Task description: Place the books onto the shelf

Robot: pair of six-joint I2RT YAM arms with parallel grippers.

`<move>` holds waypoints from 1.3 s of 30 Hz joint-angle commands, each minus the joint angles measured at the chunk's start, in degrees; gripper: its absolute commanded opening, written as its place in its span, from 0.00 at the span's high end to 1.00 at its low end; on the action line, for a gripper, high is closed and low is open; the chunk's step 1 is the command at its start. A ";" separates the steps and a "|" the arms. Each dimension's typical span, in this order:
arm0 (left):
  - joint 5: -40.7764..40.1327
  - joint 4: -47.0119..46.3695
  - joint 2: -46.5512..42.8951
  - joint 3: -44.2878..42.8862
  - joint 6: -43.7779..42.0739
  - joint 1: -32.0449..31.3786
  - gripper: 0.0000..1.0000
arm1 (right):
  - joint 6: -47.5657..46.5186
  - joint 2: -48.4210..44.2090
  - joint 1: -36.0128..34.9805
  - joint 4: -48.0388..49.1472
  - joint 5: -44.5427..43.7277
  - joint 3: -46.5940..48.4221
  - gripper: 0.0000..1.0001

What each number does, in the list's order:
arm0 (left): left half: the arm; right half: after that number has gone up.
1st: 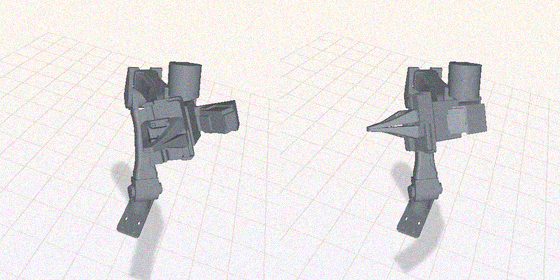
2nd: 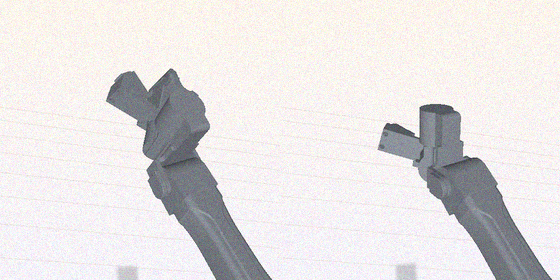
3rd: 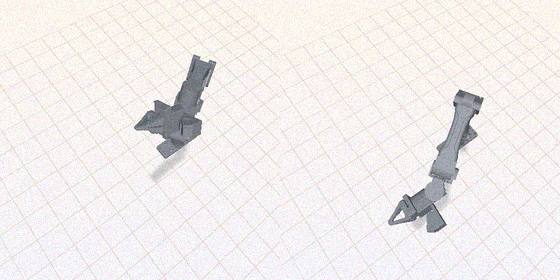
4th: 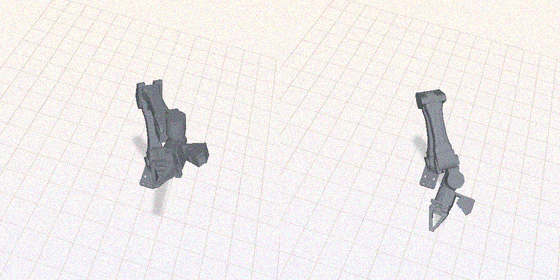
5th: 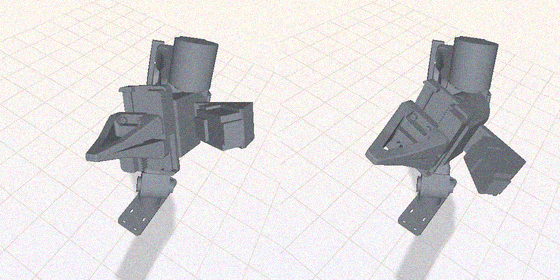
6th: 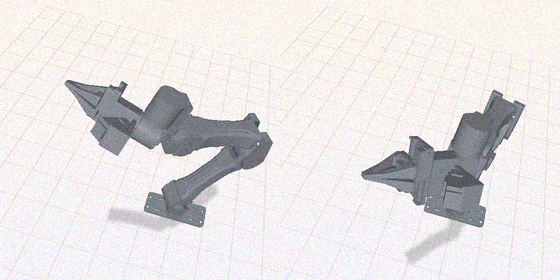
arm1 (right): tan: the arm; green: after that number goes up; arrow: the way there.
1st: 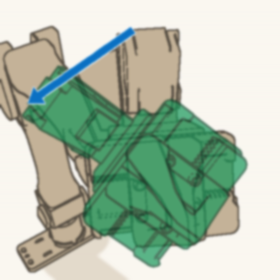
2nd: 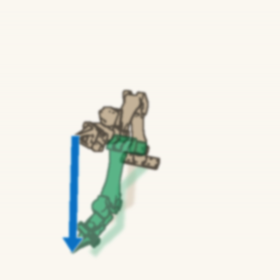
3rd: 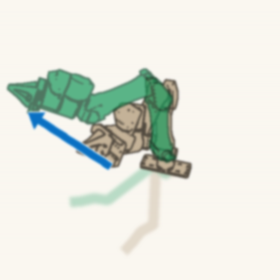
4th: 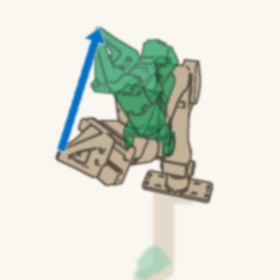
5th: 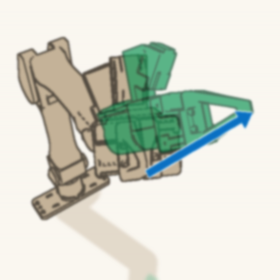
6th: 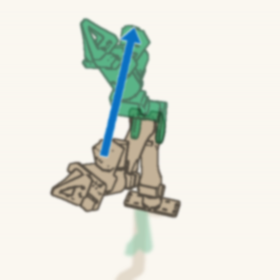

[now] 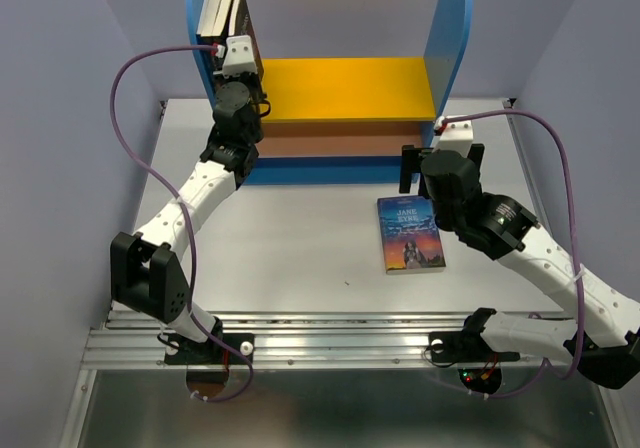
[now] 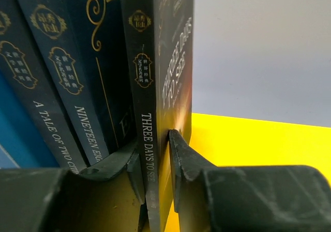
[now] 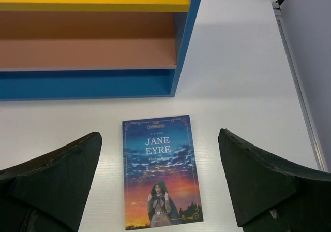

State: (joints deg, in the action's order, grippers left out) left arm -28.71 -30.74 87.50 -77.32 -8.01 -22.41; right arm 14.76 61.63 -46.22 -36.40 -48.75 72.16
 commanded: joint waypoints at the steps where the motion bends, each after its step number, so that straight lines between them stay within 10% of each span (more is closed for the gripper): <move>1: -3.64 -0.72 -3.22 1.20 -0.69 0.35 0.66 | -0.26 0.07 -0.10 2.74 0.50 0.26 0.00; 29: -13.48 3.49 -5.85 -2.04 0.63 -1.93 0.39 | -0.18 -0.98 -0.10 2.74 4.54 0.26 0.00; 39: -14.97 7.09 -12.88 -2.49 1.15 -5.27 0.01 | -0.09 -1.33 -0.10 2.83 5.59 0.17 0.00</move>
State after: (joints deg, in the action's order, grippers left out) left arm -34.94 -22.33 81.54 -76.64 -5.61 -28.56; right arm 14.79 61.67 -46.22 -36.38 -43.77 72.16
